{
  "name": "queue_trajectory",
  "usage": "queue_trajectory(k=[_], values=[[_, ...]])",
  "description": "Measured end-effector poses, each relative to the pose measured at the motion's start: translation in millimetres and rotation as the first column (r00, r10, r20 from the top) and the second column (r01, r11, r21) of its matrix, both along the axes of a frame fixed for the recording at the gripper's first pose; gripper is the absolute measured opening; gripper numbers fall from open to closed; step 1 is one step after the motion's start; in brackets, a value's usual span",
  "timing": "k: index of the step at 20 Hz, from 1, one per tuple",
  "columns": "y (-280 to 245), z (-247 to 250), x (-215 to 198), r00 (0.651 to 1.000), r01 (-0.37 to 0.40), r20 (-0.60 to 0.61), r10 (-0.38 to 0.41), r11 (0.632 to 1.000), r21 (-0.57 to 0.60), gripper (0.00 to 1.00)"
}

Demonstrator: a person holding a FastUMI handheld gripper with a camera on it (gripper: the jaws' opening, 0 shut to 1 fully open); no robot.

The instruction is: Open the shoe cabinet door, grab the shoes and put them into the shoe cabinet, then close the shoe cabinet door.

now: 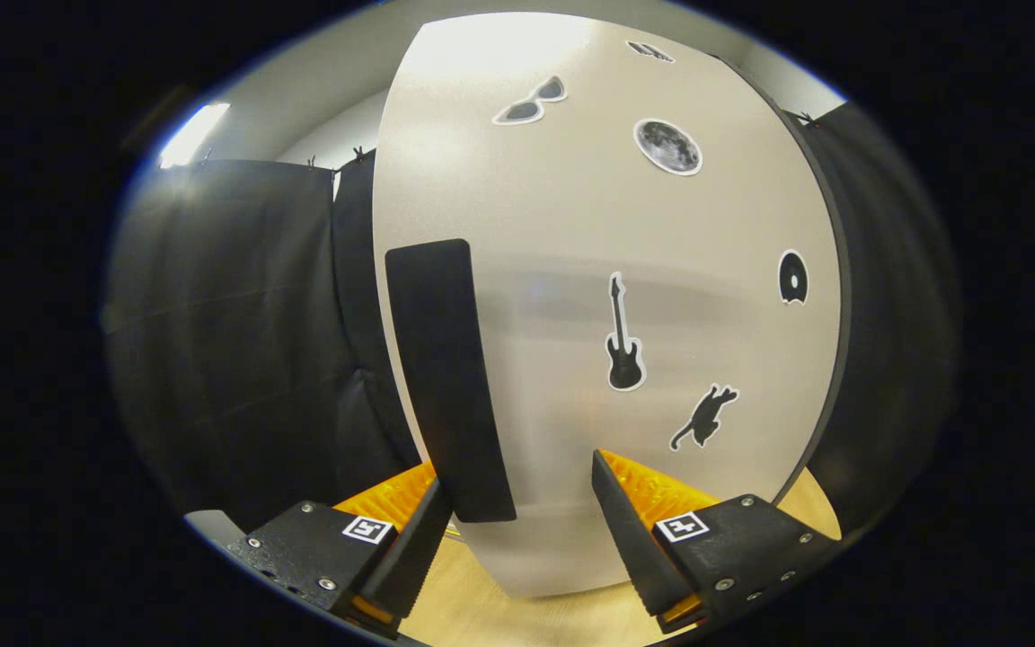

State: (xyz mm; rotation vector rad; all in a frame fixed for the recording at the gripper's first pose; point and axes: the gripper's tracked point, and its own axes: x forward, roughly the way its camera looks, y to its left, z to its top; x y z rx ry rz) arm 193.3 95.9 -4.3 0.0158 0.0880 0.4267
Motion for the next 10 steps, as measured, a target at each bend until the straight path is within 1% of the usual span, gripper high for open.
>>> queue_trajectory(k=[1,3,6,10], values=[[3.0,0.4,2.5,1.000,0.004,-0.002,-0.004,1.000,0.016,0.92],[6.3,3.3,7.0,0.999,0.045,0.009,-0.045,0.999,0.030,0.94],[5.4,-0.4,18.9,0.990,0.126,0.063,-0.124,0.992,-0.017,0.95],[5.8,-5.6,33.1,0.975,0.198,0.105,-0.196,0.980,-0.015,0.95]])
